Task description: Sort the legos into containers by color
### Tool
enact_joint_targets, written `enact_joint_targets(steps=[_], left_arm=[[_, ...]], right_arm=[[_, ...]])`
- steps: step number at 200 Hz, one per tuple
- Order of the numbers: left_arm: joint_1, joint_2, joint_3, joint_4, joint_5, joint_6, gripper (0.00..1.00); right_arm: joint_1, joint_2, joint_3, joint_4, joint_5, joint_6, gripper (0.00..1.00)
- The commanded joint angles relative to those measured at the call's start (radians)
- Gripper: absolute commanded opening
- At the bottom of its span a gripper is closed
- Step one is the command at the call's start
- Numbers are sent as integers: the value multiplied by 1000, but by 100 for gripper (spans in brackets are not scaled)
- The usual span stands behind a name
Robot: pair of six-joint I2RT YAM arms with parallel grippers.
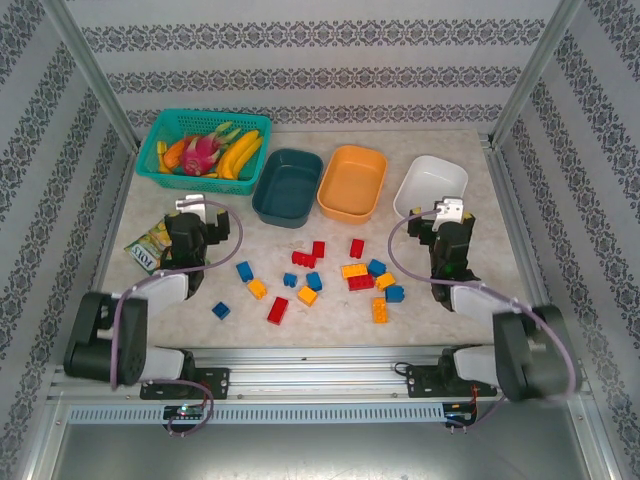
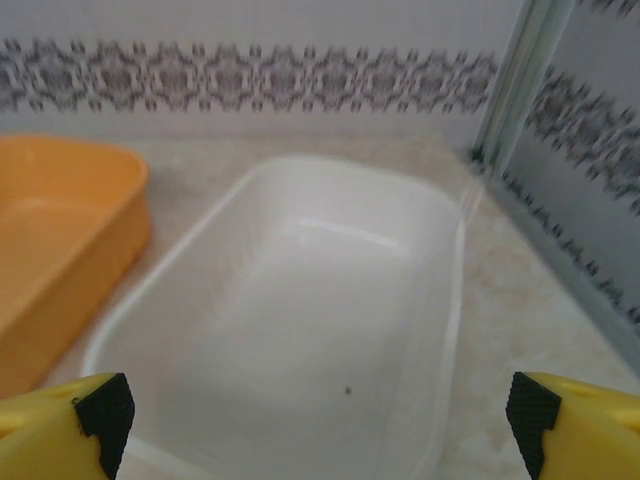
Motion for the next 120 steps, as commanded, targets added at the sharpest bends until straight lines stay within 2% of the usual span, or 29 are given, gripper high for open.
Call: enact_joint_targets(steps=[1, 34, 49, 57, 64, 68, 77, 83, 92, 101, 120], left_arm=[[-42, -133, 35, -192, -121, -47, 100], [-141, -316, 108, -351, -213, -82, 100], [-203, -371, 169, -385, -241, -27, 100], [-226, -390, 211, -421, -266, -60, 100], [-225, -399, 273, -534, -296, -220, 100], [-221, -403, 326, -692, -308, -334, 100], [-220, -399, 450, -992, -307, -530, 100], [-217, -389, 486, -1054, -315, -598, 100], [-185, -382, 499, -1070, -213, -625, 100], [-159, -374, 516, -1074, -75, -619, 100], [-158, -343, 551, -1125, 101, -620, 100]], right_arm=[[41, -163, 68, -208, 198, 6, 98], [118, -369, 246, -529, 276, 28, 98], [163, -390, 435, -789, 275, 161, 98], [148, -382, 549, -974, 149, 297, 98], [124, -375, 615, -1113, 21, 406, 98], [114, -372, 633, -1167, -19, 494, 98], [85, -375, 609, -1156, -168, 576, 98], [53, -374, 596, -1148, -290, 588, 98], [45, -357, 618, -1225, -330, 616, 98], [80, -325, 682, -1398, -254, 644, 98], [199, -261, 784, -1651, -141, 650, 95]])
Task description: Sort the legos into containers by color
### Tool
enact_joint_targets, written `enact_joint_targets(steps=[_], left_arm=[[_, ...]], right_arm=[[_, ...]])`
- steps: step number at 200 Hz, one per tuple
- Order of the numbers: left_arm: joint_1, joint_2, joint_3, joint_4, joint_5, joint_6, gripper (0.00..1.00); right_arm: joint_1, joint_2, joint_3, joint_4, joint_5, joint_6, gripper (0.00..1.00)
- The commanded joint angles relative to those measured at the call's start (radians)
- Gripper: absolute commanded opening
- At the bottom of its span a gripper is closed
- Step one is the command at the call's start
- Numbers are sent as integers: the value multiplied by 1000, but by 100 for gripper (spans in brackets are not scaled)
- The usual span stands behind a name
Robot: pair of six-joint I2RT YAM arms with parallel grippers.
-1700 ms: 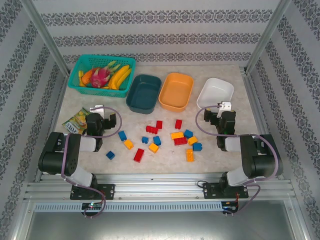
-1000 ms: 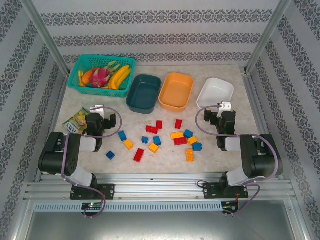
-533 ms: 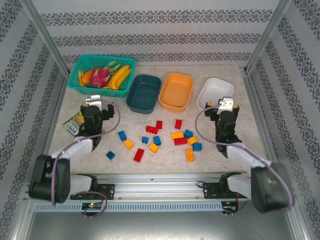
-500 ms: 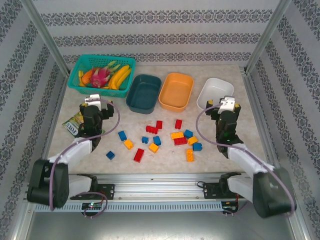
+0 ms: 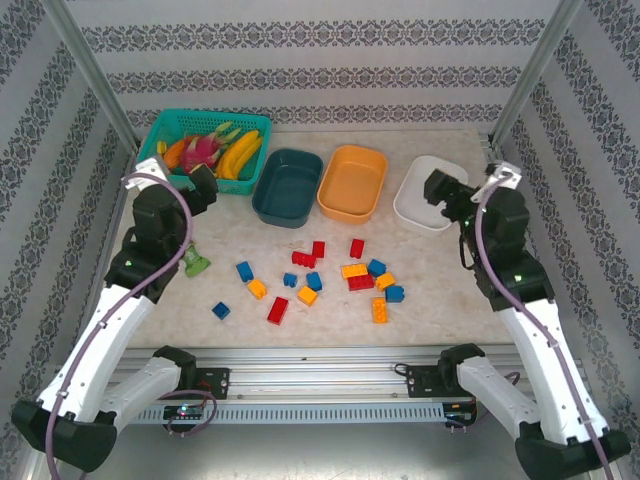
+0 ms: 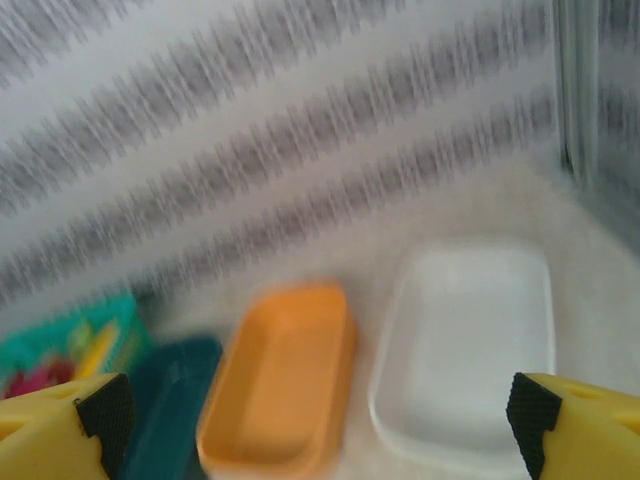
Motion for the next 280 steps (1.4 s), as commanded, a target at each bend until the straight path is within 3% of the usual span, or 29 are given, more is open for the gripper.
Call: enact_joint_targets(steps=[1, 17, 38, 63, 100, 161, 280], left_arm=[[13, 41, 23, -269, 246, -143, 100], [-10, 44, 8, -291, 372, -139, 100], [-83, 23, -18, -353, 427, -121, 100], [-168, -37, -67, -393, 474, -102, 100], [-248, -92, -145, -383, 591, -105, 100], [-322, -162, -208, -347, 614, -157, 100], [-361, -163, -189, -344, 582, -176, 100]], right_arm=[[110, 83, 86, -474, -14, 127, 95], [199, 104, 92, -591, -22, 149, 90], [278, 132, 34, -699, -91, 190, 88], [342, 147, -95, -696, -153, 210, 87], [333, 211, -237, -545, -186, 177, 83], [201, 388, -284, -355, -284, 49, 75], [170, 621, -204, -337, -264, -32, 61]])
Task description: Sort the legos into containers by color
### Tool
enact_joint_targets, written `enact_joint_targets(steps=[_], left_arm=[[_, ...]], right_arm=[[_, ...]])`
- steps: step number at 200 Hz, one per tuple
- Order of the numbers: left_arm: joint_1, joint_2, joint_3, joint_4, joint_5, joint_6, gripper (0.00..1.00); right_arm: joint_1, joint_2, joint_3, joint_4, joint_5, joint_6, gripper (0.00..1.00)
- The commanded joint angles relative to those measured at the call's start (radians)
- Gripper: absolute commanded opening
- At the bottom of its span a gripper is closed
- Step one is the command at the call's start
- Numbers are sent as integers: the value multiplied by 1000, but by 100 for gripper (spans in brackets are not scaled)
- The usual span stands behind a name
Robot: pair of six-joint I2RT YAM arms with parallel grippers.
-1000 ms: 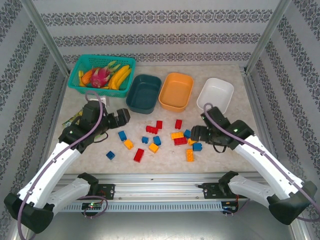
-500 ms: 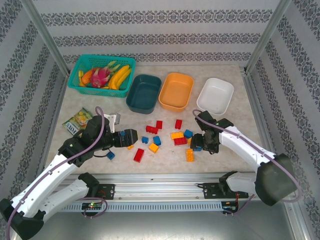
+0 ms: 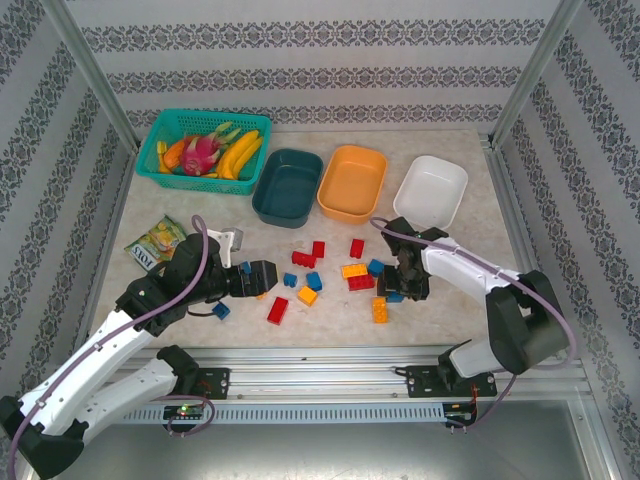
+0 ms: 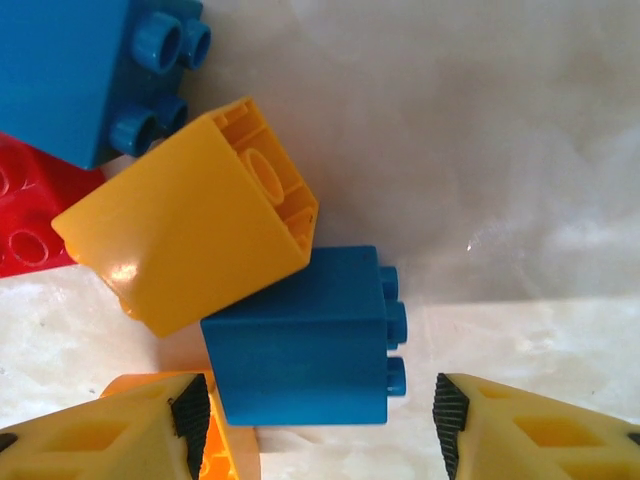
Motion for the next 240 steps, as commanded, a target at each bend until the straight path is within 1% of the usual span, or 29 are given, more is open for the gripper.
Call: enact_joint_targets(steps=[1, 62, 97, 133, 153, 176, 195, 213, 225, 240], left_arm=[[-17, -6, 18, 5, -7, -17, 100], [-24, 4, 25, 7, -7, -17, 99], [-25, 9, 26, 9, -8, -13, 99], [-26, 20, 33, 22, -4, -12, 98], [-26, 31, 46, 46, -2, -24, 98], [-27, 72, 79, 112, 16, -44, 98], [-26, 132, 134, 163, 33, -55, 98], [-26, 201, 197, 201, 48, -55, 98], [-27, 253, 239, 218, 51, -53, 98], [-26, 318, 292, 241, 65, -49, 98]], right_arm=[[-11, 32, 32, 5, 1, -25, 61], [-14, 98, 51, 30, 4, -32, 55], [-13, 106, 48, 36, 10, -28, 48], [2, 27, 37, -9, 48, -14, 41], [9, -57, 41, -64, 68, 4, 39], [6, -167, 63, -128, 86, 14, 38], [-18, -233, 120, -190, 98, 6, 36], [-60, -258, 206, -218, 113, -11, 36], [-106, -248, 265, -212, 109, -27, 36], [-173, -191, 340, -186, 87, -48, 36]])
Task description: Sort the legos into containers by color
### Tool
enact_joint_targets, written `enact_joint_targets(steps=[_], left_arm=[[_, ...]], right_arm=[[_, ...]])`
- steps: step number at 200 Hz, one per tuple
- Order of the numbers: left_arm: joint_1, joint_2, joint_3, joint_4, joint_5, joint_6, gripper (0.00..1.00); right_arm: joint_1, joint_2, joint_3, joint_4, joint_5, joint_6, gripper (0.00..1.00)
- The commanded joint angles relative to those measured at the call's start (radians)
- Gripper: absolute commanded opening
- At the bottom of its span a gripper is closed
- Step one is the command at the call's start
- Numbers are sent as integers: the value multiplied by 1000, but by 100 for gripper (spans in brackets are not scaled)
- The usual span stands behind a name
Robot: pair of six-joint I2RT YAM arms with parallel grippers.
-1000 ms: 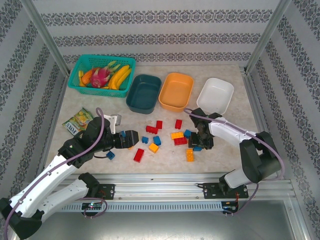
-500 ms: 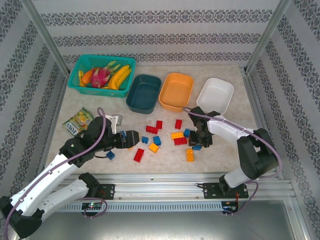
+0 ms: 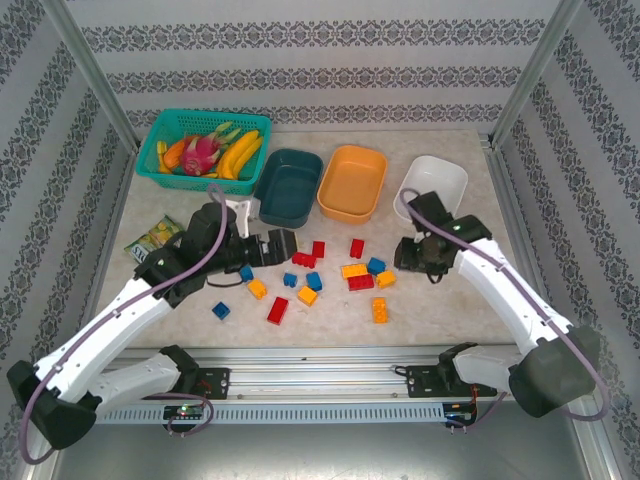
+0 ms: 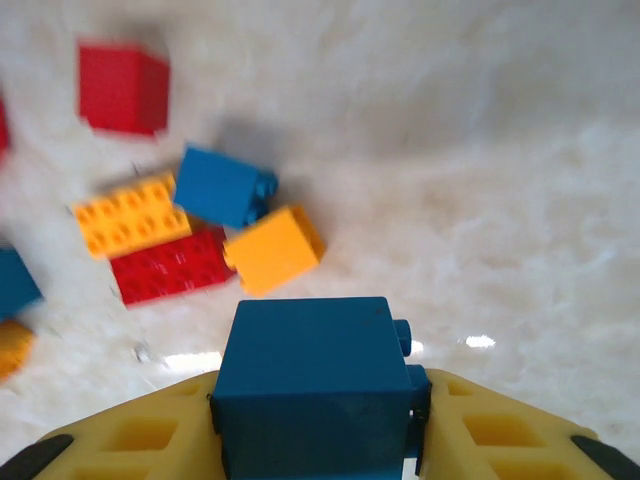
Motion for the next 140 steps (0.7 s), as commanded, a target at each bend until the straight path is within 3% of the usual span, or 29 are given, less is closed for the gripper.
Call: enact_joint_targets(steps=[1, 84, 140], left_arm=[[-19, 76, 85, 99, 34, -7, 98], [-10, 452, 362, 186, 85, -5, 98], [1, 623, 482, 133, 116, 4, 96]], right_arm=[[-83, 55, 109, -9, 13, -33, 36], [-315, 643, 502, 133, -19, -61, 36], [-366, 938, 724, 72, -78, -51, 39]])
